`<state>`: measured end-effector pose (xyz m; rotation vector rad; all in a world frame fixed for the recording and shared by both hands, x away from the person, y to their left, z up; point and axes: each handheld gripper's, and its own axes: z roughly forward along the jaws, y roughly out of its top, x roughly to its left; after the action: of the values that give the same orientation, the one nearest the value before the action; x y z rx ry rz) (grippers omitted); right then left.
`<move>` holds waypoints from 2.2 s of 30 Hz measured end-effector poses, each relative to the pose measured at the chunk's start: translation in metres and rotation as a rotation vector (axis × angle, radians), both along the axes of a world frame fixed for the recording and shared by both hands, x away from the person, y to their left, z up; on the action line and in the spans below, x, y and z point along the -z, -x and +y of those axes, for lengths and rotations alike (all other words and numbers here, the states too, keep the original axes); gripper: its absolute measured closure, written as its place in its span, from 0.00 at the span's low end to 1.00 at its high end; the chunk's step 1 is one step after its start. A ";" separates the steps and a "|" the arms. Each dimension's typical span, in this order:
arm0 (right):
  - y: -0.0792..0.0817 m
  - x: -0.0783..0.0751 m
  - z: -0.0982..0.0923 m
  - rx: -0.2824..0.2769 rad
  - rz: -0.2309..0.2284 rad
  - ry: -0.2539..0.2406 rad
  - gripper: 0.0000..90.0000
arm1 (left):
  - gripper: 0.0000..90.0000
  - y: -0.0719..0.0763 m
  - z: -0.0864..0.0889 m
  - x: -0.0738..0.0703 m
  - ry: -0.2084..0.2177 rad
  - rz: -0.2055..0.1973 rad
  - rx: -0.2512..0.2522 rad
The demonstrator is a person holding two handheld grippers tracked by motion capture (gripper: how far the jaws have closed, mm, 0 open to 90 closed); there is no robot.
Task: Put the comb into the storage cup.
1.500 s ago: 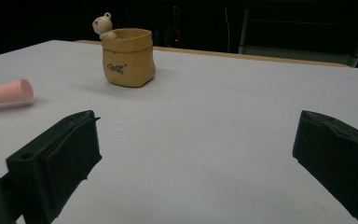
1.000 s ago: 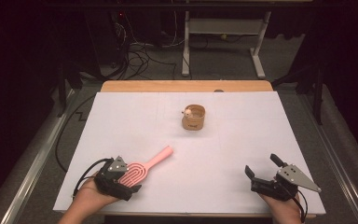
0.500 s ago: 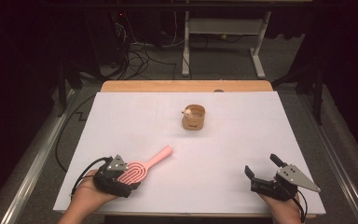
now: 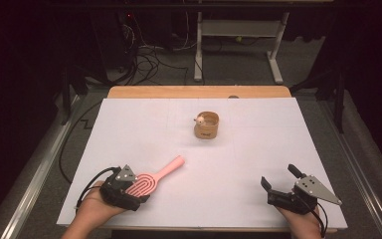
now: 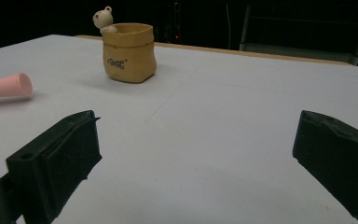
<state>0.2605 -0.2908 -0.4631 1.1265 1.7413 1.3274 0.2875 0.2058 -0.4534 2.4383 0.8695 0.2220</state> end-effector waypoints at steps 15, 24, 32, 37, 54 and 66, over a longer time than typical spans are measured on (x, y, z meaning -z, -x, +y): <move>0.000 0.000 -0.002 -0.001 0.003 -0.009 0.01 | 0.19 -0.010 -0.008 -0.012 -0.134 0.054 0.032; 0.000 0.001 0.001 -0.010 0.004 -0.007 0.01 | 0.19 -0.014 -0.011 -0.010 -0.140 0.093 0.041; 0.001 0.000 -0.001 -0.009 0.000 -0.006 0.01 | 0.20 -0.015 -0.013 -0.011 -0.132 0.055 0.035; 0.001 0.000 -0.001 -0.010 -0.001 -0.002 0.01 | 0.20 -0.017 -0.015 -0.014 -0.101 0.049 0.030; -0.007 0.001 0.013 -0.049 -0.001 0.055 0.01 | 0.20 -0.022 -0.067 -0.035 -0.076 0.035 0.137; -0.024 -0.006 0.040 -0.110 -0.021 0.150 0.02 | 0.20 -0.033 -0.100 -0.049 -0.073 0.014 0.187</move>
<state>0.2841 -0.2504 -0.4575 0.9417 1.8768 1.2450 0.3205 0.1054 -0.4042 2.5734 0.6436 0.1707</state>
